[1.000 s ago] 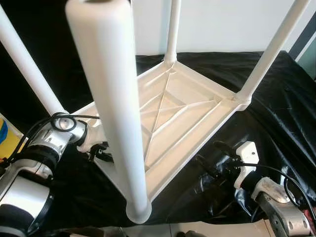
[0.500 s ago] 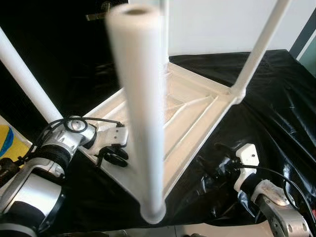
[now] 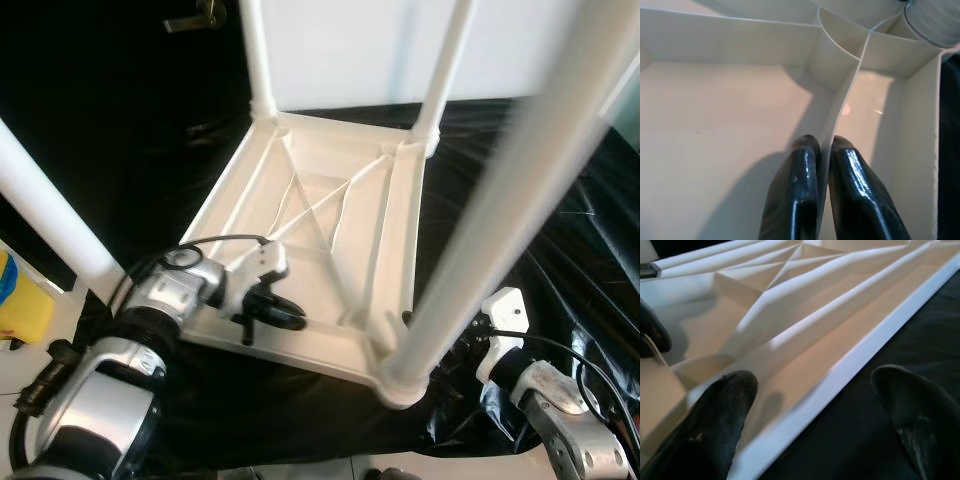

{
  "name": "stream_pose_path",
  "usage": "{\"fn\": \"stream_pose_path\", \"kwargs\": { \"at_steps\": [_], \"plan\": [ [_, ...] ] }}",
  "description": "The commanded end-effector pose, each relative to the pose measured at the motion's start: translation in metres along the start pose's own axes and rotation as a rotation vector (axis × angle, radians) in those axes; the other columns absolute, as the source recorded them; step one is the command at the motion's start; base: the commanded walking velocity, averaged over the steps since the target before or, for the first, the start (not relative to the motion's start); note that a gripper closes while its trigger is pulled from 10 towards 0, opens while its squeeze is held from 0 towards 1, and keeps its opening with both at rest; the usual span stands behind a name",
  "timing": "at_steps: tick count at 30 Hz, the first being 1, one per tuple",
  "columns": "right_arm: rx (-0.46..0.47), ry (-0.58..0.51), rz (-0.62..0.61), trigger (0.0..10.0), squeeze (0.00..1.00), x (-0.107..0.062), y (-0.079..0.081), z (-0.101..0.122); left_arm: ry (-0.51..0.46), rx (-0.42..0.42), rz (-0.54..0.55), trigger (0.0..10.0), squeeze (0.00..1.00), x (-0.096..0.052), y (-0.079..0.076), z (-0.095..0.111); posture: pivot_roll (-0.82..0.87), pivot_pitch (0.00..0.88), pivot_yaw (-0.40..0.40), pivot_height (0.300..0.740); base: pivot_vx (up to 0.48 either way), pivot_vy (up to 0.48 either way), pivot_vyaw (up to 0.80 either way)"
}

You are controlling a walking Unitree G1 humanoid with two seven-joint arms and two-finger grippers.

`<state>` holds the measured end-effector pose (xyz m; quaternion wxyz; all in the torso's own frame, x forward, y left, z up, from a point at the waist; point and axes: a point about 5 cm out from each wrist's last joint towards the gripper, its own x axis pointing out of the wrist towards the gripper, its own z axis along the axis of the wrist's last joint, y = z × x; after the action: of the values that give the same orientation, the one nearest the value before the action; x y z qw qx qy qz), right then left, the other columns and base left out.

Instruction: Building children table

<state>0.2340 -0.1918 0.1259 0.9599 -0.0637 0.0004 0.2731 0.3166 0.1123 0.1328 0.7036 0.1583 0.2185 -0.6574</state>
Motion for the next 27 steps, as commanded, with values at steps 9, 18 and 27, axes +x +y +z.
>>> {"fn": "stream_pose_path", "kwargs": {
  "at_steps": [9,18,27],
  "plan": [
    [0.022,-0.034,-0.112,10.0,0.0,0.007,-0.017,0.003,-0.22,0.13,0.17,10.0,0.0,0.031,-0.011,0.039,0.03,0.114,-0.007,0.74,0.0,0.0,0.0],
    [0.05,-0.065,-0.225,10.0,0.0,0.001,-0.019,0.003,-0.198,0.119,0.231,10.0,0.22,-0.003,-0.011,0.036,0.0,0.101,0.006,0.74,0.0,0.0,0.0],
    [0.087,-0.088,-0.299,10.0,0.0,-0.01,-0.021,0.003,-0.325,0.124,0.404,10.0,0.0,-0.054,-0.011,0.043,-0.01,0.09,0.014,0.74,0.0,0.0,0.0]
  ]
}}
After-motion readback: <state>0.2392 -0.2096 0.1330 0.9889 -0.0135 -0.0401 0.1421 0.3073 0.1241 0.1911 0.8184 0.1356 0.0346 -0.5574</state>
